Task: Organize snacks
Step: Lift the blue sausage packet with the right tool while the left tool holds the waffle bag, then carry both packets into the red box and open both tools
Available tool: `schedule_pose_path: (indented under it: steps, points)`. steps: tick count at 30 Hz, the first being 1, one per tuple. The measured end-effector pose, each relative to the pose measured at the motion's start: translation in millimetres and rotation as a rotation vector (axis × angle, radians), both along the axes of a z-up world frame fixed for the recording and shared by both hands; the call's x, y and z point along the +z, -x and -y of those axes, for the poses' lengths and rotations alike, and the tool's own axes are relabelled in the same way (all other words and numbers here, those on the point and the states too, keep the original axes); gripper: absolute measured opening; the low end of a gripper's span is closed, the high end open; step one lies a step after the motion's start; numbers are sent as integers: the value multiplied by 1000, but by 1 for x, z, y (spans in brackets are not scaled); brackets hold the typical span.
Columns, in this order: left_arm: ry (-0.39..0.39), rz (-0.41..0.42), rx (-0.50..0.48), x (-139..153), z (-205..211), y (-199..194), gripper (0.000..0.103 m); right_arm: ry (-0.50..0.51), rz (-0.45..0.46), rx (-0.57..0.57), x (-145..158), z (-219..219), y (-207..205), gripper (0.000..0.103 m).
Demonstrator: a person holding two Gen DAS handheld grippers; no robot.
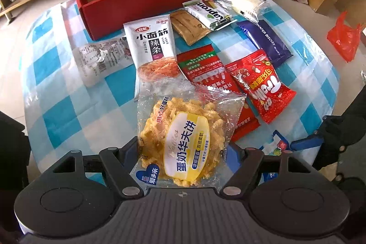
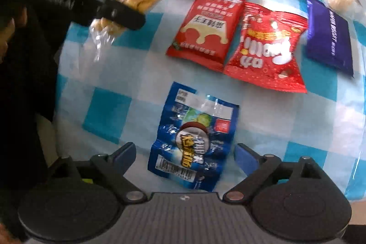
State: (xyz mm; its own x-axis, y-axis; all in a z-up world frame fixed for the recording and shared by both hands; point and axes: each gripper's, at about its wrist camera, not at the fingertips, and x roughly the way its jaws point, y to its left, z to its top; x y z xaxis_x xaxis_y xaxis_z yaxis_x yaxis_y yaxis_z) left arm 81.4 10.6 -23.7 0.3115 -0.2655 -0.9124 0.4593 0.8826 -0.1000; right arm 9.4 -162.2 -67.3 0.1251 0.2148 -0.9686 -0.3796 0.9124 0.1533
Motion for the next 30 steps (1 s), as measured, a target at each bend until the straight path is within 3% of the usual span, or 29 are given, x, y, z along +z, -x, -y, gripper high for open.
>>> schedule_pose_path:
  steps: [5, 7, 8, 9, 13, 30]
  points:
    - [12, -2, 5, 1, -2, 1, 80, -26, -36, -58, -6, 3, -6, 102]
    - [18, 1, 13, 2, -3, 0, 80, 25, -14, -34, -1, -2, -3, 91]
    - [18, 4, 15, 2, -3, 0, 80, 89, 16, 3, 2, -7, 2, 75]
    - [18, 5, 15, 2, -3, 1, 80, 117, 33, 24, 5, -8, 5, 68]
    - [25, 14, 4, 3, -1, 3, 80, 158, 80, 28, 15, -1, 8, 67]
    - [76, 18, 16, 11, 0, 3, 79, -33, 259, -76, 95, 12, 22, 66]
